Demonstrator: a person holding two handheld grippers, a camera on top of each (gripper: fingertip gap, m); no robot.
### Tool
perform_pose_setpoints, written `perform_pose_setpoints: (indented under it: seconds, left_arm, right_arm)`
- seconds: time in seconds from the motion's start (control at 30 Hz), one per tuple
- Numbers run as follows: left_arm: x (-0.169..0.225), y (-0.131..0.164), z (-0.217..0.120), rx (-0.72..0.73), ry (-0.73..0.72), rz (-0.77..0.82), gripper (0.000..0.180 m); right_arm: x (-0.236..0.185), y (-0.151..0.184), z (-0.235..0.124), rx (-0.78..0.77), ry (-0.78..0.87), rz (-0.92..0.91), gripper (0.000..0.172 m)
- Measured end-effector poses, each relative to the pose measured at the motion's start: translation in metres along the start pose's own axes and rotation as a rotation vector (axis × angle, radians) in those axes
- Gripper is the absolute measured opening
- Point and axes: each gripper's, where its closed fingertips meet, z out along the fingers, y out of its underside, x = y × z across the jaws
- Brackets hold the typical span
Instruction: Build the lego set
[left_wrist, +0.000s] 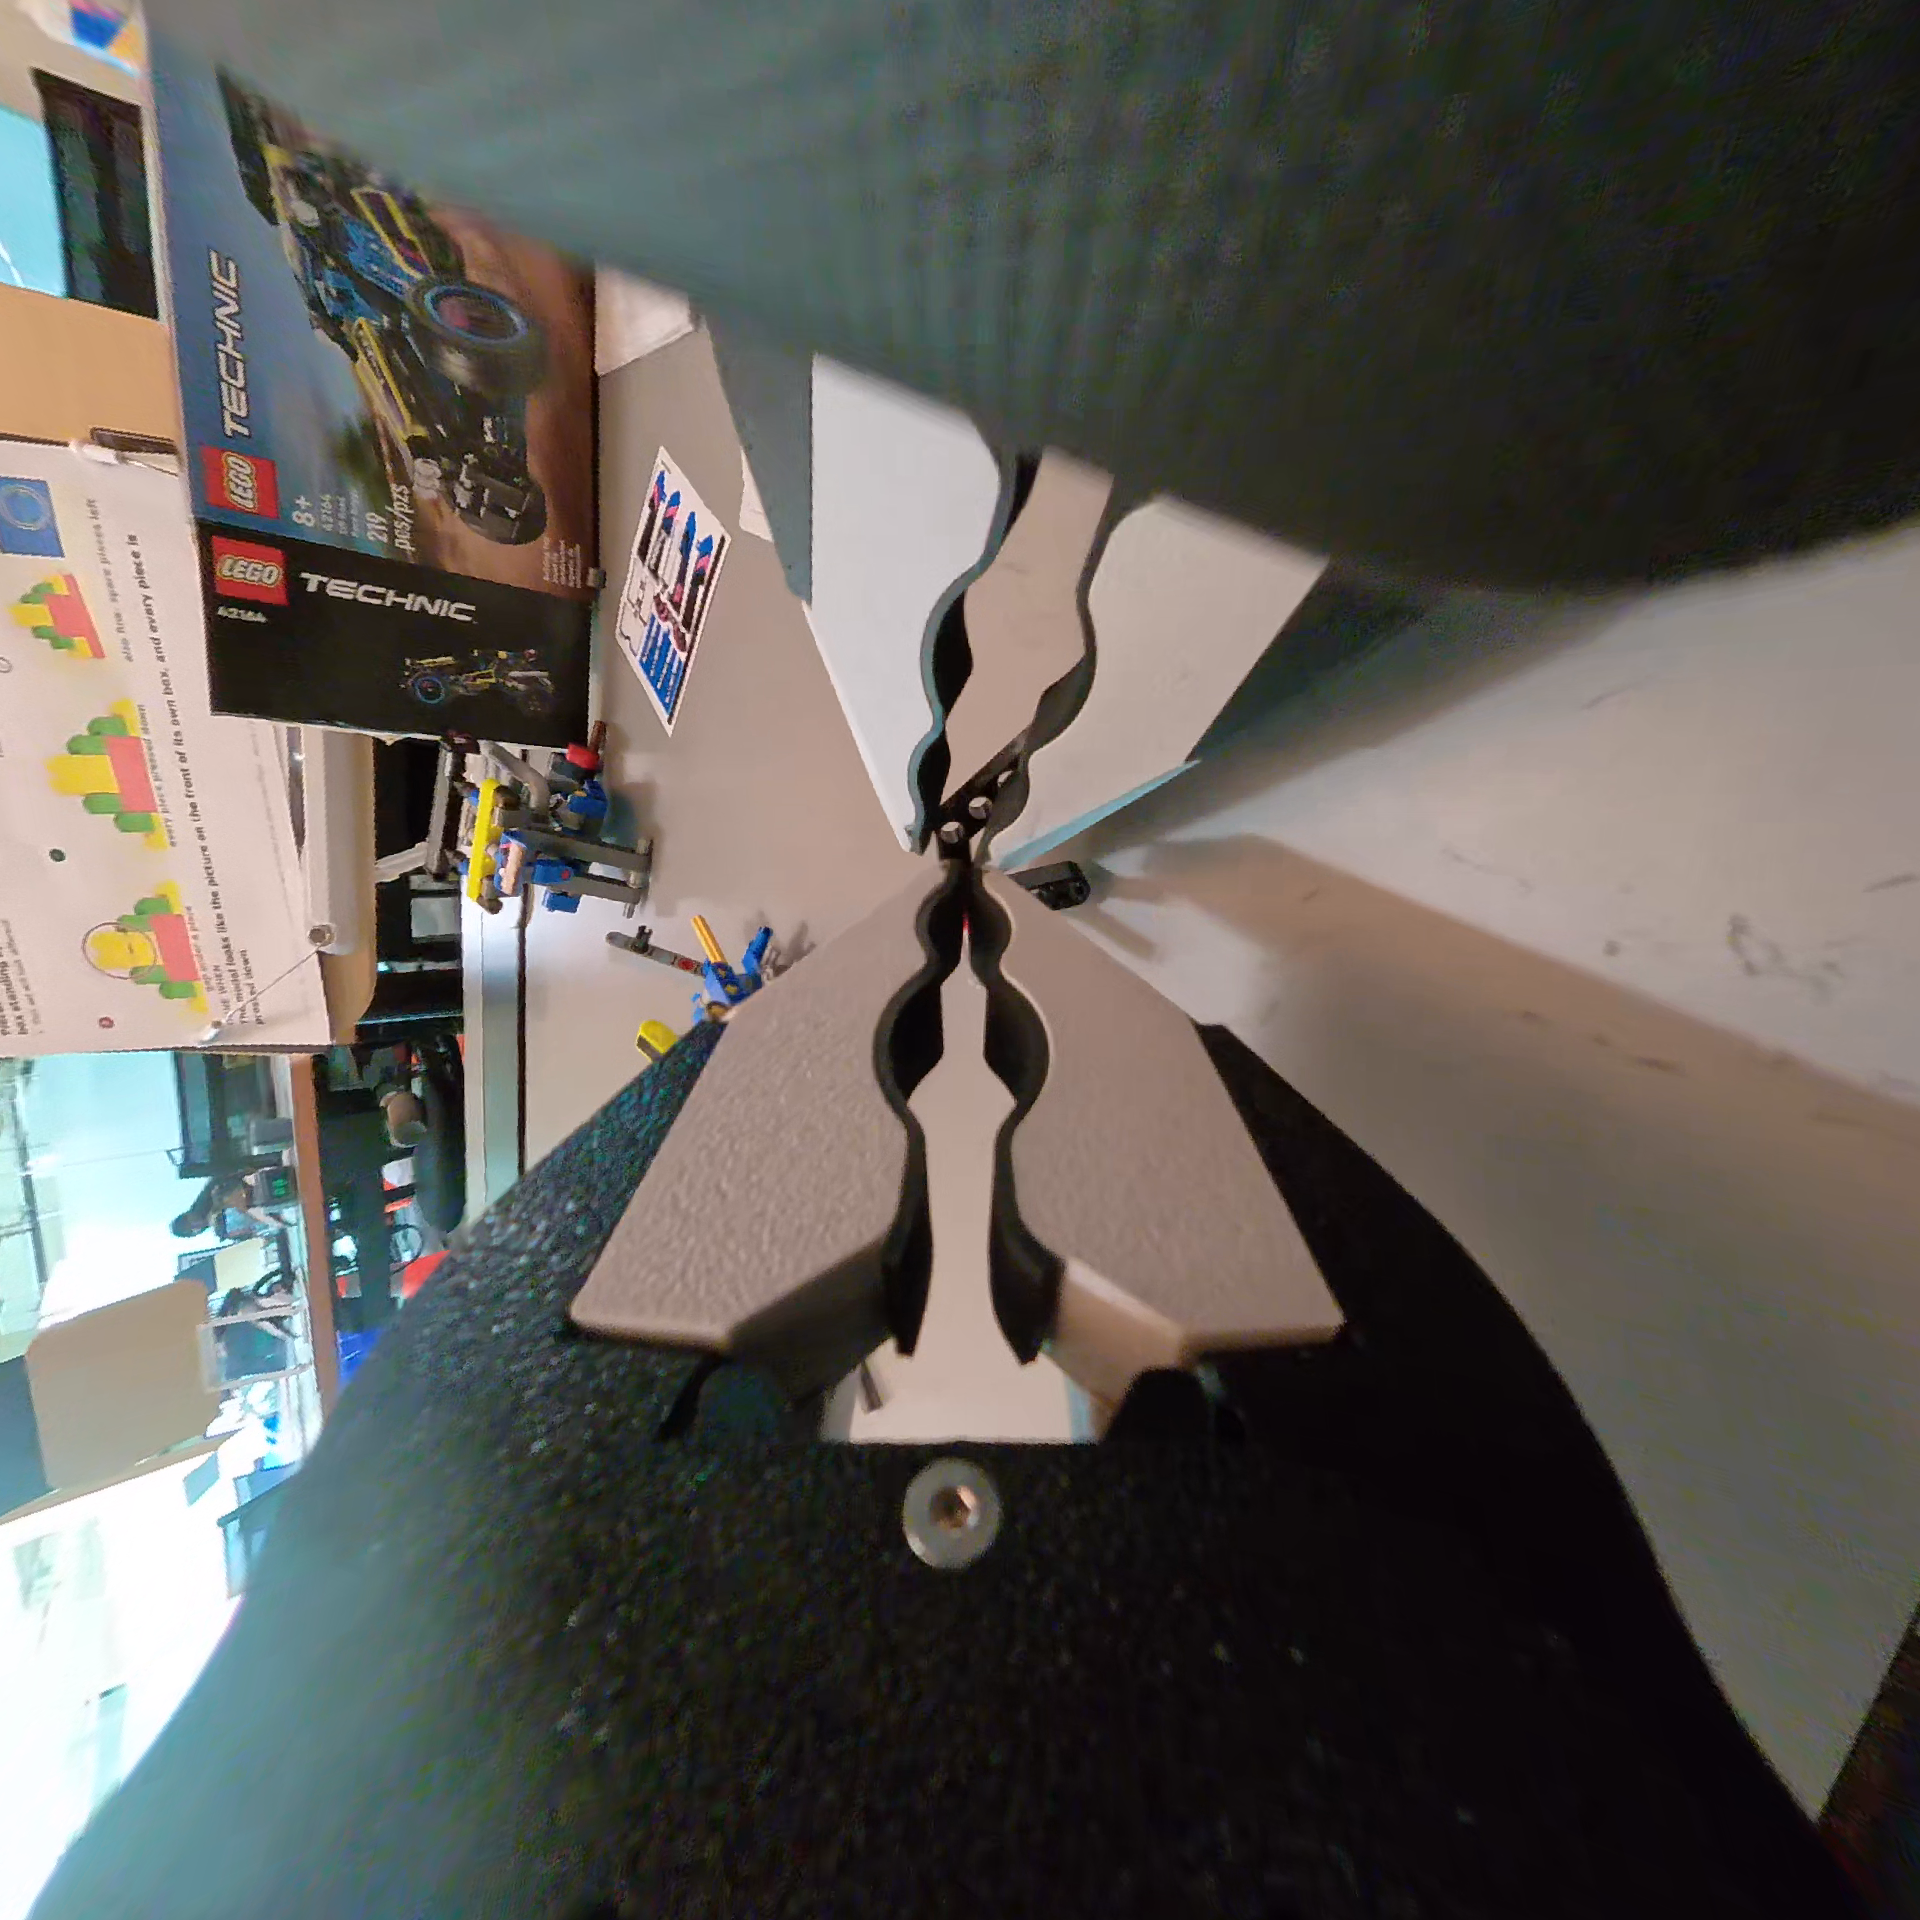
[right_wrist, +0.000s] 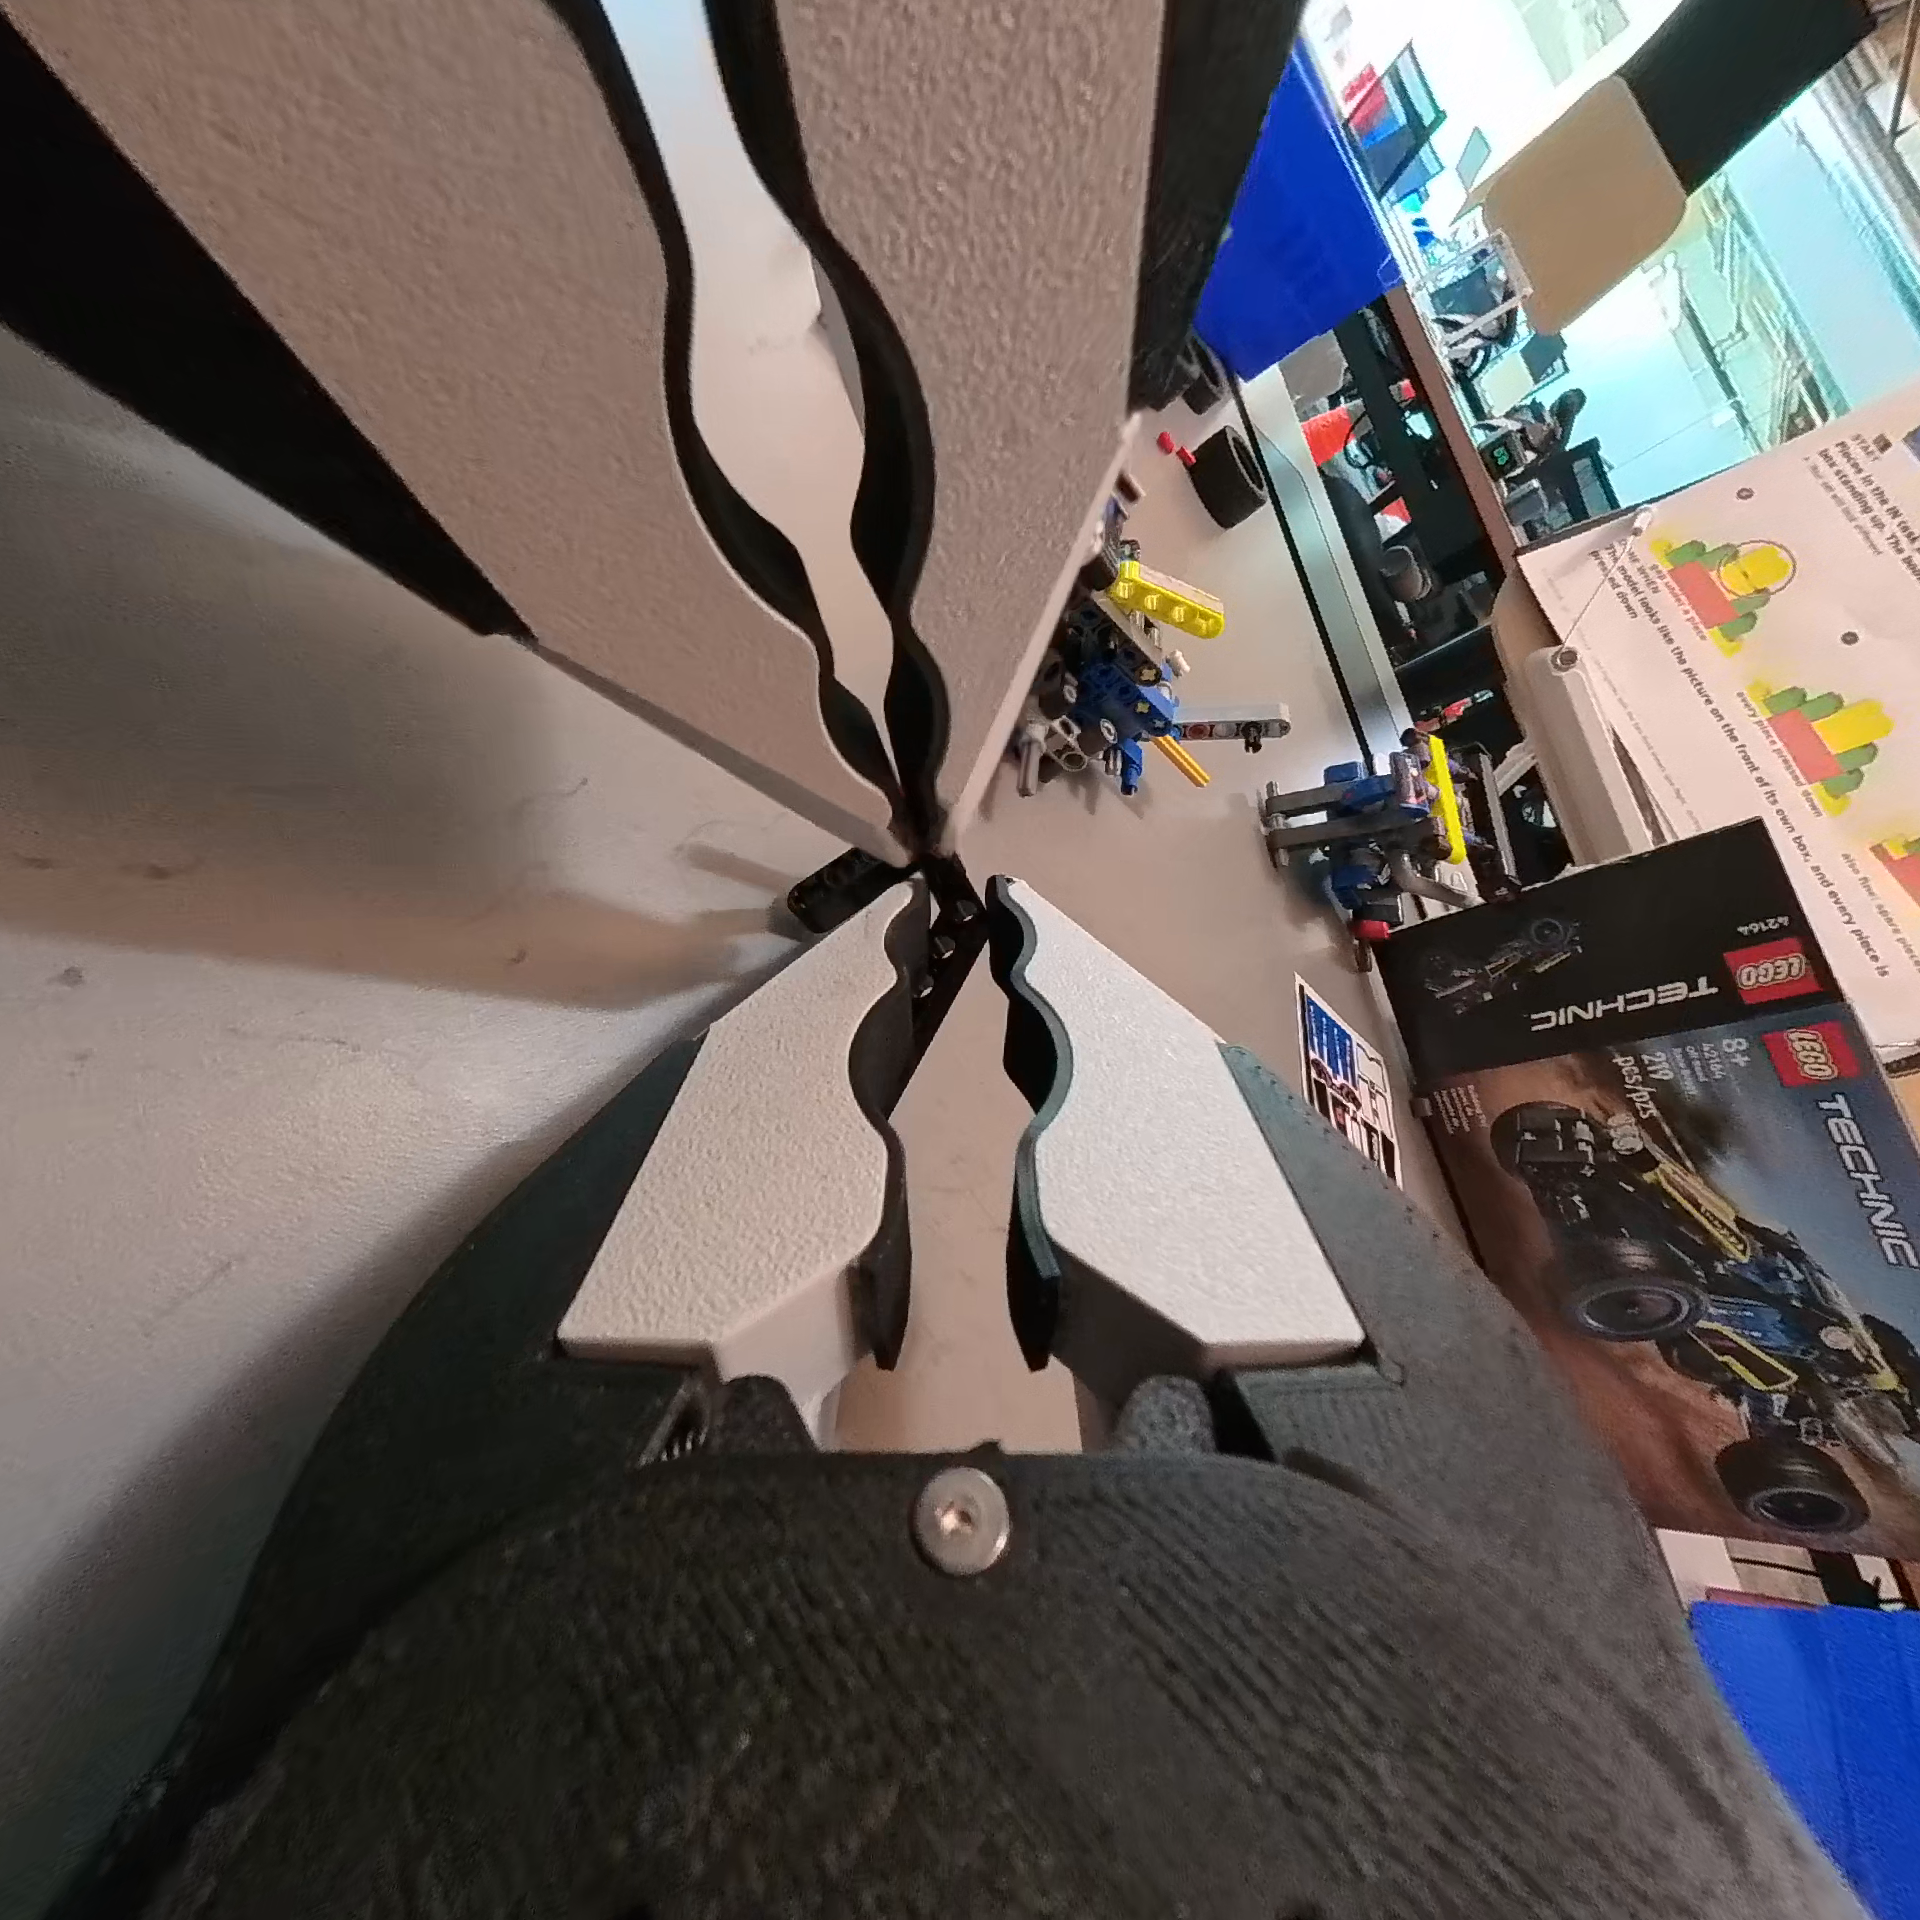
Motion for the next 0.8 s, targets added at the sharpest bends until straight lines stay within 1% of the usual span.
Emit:
perform_pose_setpoints:
  seconds: [0.17, 0.43, 0.6, 0.67, 0.8]
  left_arm:
    - [0.001, -0.004, 0.0, 0.09, 0.019, -0.052, 0.0]
    - [0.005, -0.014, -0.005, 0.232, -0.003, 0.023, 0.0]
    - [0.008, -0.01, -0.005, 0.311, 0.017, 0.046, 0.0]
    - [0.011, -0.009, -0.005, 0.332, 0.031, 0.06, 0.0]
    - [0.012, -0.01, -0.006, 0.359, 0.011, 0.089, 0.0]
  right_arm:
    - [-0.001, -0.001, -0.001, 0.013, -0.017, 0.0, 0.009]
    - [-0.001, -0.001, -0.001, 0.032, -0.03, -0.016, 0.009]
    - [-0.003, -0.002, -0.003, 0.07, -0.052, -0.046, 0.009]
    - [-0.003, -0.002, -0.004, 0.085, -0.065, -0.054, 0.009]
    - [-0.005, -0.003, -0.006, 0.115, -0.089, -0.074, 0.009]
